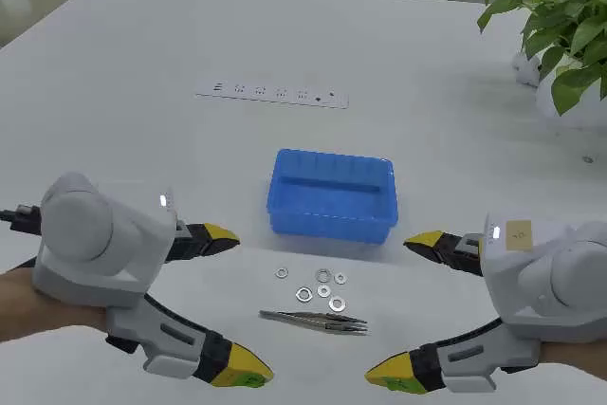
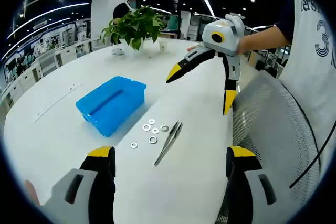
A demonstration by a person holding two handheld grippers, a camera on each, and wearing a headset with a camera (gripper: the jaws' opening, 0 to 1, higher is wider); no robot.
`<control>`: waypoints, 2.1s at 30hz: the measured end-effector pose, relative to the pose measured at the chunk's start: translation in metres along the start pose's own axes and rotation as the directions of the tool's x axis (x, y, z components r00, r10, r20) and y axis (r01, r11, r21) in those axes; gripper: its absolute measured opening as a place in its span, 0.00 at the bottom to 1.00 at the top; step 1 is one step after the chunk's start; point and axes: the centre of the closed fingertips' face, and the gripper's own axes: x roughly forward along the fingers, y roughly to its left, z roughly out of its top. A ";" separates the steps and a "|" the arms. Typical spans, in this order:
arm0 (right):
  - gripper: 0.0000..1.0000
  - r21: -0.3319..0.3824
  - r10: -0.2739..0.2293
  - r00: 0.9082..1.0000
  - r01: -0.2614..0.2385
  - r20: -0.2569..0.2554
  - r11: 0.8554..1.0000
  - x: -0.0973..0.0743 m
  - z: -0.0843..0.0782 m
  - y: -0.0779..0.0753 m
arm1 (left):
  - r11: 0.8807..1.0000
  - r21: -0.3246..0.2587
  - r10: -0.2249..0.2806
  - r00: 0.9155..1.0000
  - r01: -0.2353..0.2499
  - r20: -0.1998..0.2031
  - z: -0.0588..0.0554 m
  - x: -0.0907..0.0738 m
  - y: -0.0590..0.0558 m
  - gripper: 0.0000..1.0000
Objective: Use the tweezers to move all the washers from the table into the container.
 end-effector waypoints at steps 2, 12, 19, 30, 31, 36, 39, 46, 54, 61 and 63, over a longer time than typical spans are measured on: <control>0.77 -0.003 0.006 1.000 -0.006 -0.004 1.000 0.003 -0.001 0.000 | 1.000 0.013 0.007 1.000 -0.007 0.003 0.000 0.001 0.002 0.87; 0.72 -0.007 0.045 0.999 -0.045 -0.015 0.999 0.016 -0.005 0.000 | 1.000 -0.012 -0.021 1.000 0.021 -0.010 -0.007 0.012 0.006 0.84; 0.72 0.009 0.047 0.999 -0.047 -0.019 0.999 0.016 -0.009 -0.004 | 0.999 -0.031 -0.016 1.000 0.016 -0.013 -0.010 0.011 0.009 0.85; 0.75 0.025 0.033 0.999 -0.033 -0.025 0.999 0.011 -0.014 -0.006 | 0.999 -0.042 -0.019 1.000 0.019 -0.012 -0.007 0.008 0.011 0.86; 0.75 0.026 0.033 0.999 -0.032 -0.026 0.999 0.011 -0.014 -0.005 | 0.999 -0.041 -0.020 1.000 0.019 -0.011 -0.006 0.008 0.010 0.86; 0.75 0.025 0.033 0.999 -0.032 -0.034 0.999 0.010 -0.017 -0.003 | 0.998 -0.045 -0.033 0.999 0.032 -0.028 -0.009 0.009 0.007 0.86; 0.75 0.028 0.031 0.999 -0.030 -0.037 0.999 0.010 -0.019 -0.003 | 0.998 -0.051 -0.029 0.999 0.028 -0.025 -0.009 0.008 0.008 0.86; 0.75 0.033 0.022 0.999 -0.021 -0.038 0.999 0.005 -0.021 -0.005 | 0.998 -0.057 -0.023 0.999 0.021 -0.027 -0.007 0.006 0.011 0.86; 0.75 0.031 0.011 0.999 -0.009 -0.053 0.999 0.002 -0.025 -0.006 | 0.998 -0.059 -0.033 0.999 0.032 -0.022 -0.004 0.006 0.008 0.86; 0.75 0.030 0.014 0.999 -0.012 -0.050 0.999 0.003 -0.022 -0.004 | 0.998 -0.054 -0.030 0.999 0.029 -0.018 -0.002 0.004 0.008 0.85; 0.75 0.030 0.015 0.999 -0.014 -0.052 0.999 0.003 -0.023 -0.005 | 0.998 -0.049 -0.026 0.999 0.025 -0.024 -0.004 0.004 0.009 0.85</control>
